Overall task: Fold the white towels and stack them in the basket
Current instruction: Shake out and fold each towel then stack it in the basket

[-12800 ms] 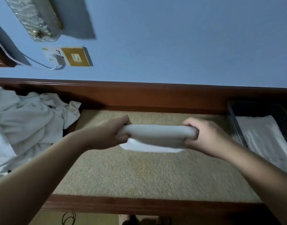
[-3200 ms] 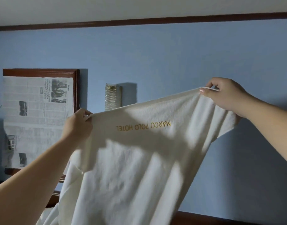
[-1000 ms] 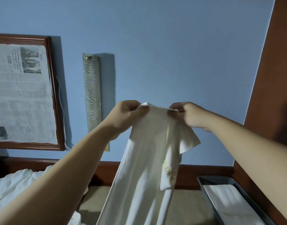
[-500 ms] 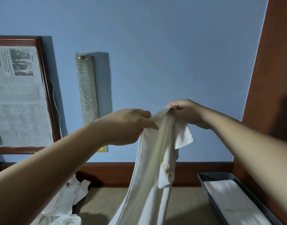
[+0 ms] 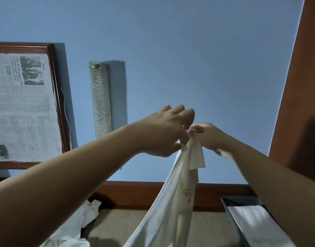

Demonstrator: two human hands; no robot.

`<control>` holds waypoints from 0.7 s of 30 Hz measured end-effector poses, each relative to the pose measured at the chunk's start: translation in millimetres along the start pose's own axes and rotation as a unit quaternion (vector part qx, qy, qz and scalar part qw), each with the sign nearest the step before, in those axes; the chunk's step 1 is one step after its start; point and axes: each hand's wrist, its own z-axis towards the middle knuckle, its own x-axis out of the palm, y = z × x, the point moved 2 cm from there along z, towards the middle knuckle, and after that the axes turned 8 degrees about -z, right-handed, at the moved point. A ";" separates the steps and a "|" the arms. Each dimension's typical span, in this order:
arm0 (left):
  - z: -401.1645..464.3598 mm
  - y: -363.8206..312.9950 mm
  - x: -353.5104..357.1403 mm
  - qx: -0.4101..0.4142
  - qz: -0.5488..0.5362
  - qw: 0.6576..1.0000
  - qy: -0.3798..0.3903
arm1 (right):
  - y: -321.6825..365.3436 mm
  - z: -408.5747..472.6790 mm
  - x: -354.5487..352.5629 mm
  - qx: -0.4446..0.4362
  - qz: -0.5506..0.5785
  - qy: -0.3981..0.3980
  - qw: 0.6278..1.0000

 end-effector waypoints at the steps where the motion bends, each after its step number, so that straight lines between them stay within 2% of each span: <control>1: 7.3 -3.4 -1.4 0.005 -0.002 1.000 -0.002 | -2.3 -1.2 7.0 0.011 0.024 0.001 1.000; 3: 21.3 -6.5 -3.5 -0.008 -0.045 0.999 0.028 | -6.3 -5.0 21.5 0.026 0.070 0.021 0.997; 6: 36.2 -4.2 -2.8 -0.129 -0.152 0.972 0.126 | -9.3 -15.2 41.1 0.061 0.063 0.082 0.993; 10: 43.9 7.2 13.5 -0.244 -0.246 0.928 0.134 | -23.2 -26.2 51.7 0.155 0.163 0.107 0.968; 12: 45.9 17.2 22.2 -0.280 -0.241 0.923 0.108 | -29.2 -29.0 48.9 0.161 0.223 0.037 0.961; 15: 49.5 29.2 30.6 -0.337 -0.211 0.915 0.062 | -31.8 -35.4 38.5 0.128 0.255 -0.197 0.938; 16: 50.9 31.4 31.4 -0.352 -0.205 0.912 0.048 | -28.4 -37.9 35.5 0.106 0.232 -0.236 0.938; 17: 53.2 33.0 31.6 -0.362 -0.202 0.909 0.039 | -26.2 -38.5 34.9 0.074 0.193 -0.237 0.949; 19: 58.6 33.9 30.0 -0.371 -0.200 0.906 0.043 | -17.2 -40.3 40.2 0.037 0.089 -0.180 0.979; 21: 65.4 35.2 27.6 -0.368 -0.179 0.910 0.063 | -9.7 -39.3 45.9 0.048 0.048 -0.171 0.983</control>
